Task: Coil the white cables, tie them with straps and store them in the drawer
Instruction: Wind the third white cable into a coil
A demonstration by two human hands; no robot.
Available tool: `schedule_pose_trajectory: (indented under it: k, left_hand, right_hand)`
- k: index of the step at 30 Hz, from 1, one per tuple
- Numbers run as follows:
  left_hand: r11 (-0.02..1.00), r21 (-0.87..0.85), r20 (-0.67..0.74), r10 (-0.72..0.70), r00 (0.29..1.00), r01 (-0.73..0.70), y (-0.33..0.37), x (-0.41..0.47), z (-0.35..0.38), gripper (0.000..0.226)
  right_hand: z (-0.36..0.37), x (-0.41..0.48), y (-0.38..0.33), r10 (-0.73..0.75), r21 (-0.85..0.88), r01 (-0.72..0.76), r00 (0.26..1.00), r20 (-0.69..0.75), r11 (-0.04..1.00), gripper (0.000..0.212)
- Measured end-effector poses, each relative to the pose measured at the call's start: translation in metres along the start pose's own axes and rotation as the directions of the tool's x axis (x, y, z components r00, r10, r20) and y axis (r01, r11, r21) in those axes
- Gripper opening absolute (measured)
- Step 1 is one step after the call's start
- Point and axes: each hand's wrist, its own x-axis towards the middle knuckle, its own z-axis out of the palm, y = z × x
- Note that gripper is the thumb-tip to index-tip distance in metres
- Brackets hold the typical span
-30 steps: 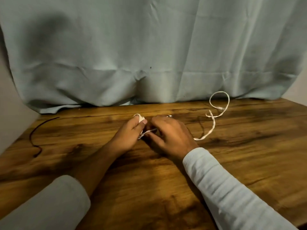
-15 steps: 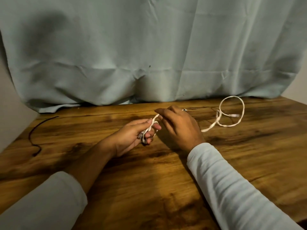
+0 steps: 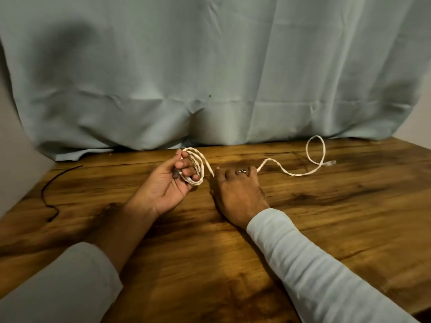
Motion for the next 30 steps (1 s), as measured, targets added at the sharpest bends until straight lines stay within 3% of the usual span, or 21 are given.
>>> schedule_pose_trajectory:
  k: [3, 8, 12, 16, 22, 26, 30]
  left_hand:
    - [0.998, -0.008, -0.127, 0.06, 0.99, -0.062, 0.0, 0.002, 0.0, 0.037]
    - [0.992, 0.067, -0.133, 0.115, 0.984, -0.107, -0.001, 0.008, -0.006, 0.033]
    - [0.945, 0.299, -0.121, 0.179, 0.976, -0.137, -0.007, 0.012, -0.011, 0.027]
    - [0.788, 0.598, -0.084, 0.242, 0.967, -0.146, -0.017, 0.007, -0.006, 0.024]
    - [0.551, 0.825, -0.009, 0.239, 0.971, -0.128, -0.024, 0.005, -0.009, 0.023]
    - [0.537, 0.837, 0.042, 0.129, 0.991, -0.106, -0.022, 0.004, -0.007, 0.03]
    - [0.539, 0.837, 0.066, 0.071, 0.995, -0.094, -0.022, 0.003, -0.01, 0.038]
  right_hand:
    - [-0.004, -0.002, -0.002, -0.17, 0.067, 0.174, 0.983, -0.065, 0.982, 0.034]
    - [-0.007, -0.004, -0.009, -0.357, 0.159, 0.379, 0.922, -0.151, 0.912, 0.018]
    - [-0.009, -0.005, -0.008, -0.394, 0.223, 0.432, 0.898, -0.196, 0.874, 0.013]
    - [-0.012, -0.004, 0.0, -0.345, 0.32, 0.409, 0.908, -0.238, 0.855, 0.025]
    - [-0.013, -0.003, 0.016, -0.163, 0.388, 0.304, 0.92, -0.356, 0.87, 0.023]
    - [-0.013, -0.002, 0.026, 0.014, 0.41, 0.183, 0.902, -0.433, 0.894, 0.023]
    - [-0.01, -0.002, 0.035, 0.103, 0.479, 0.108, 0.914, -0.394, 0.871, 0.034]
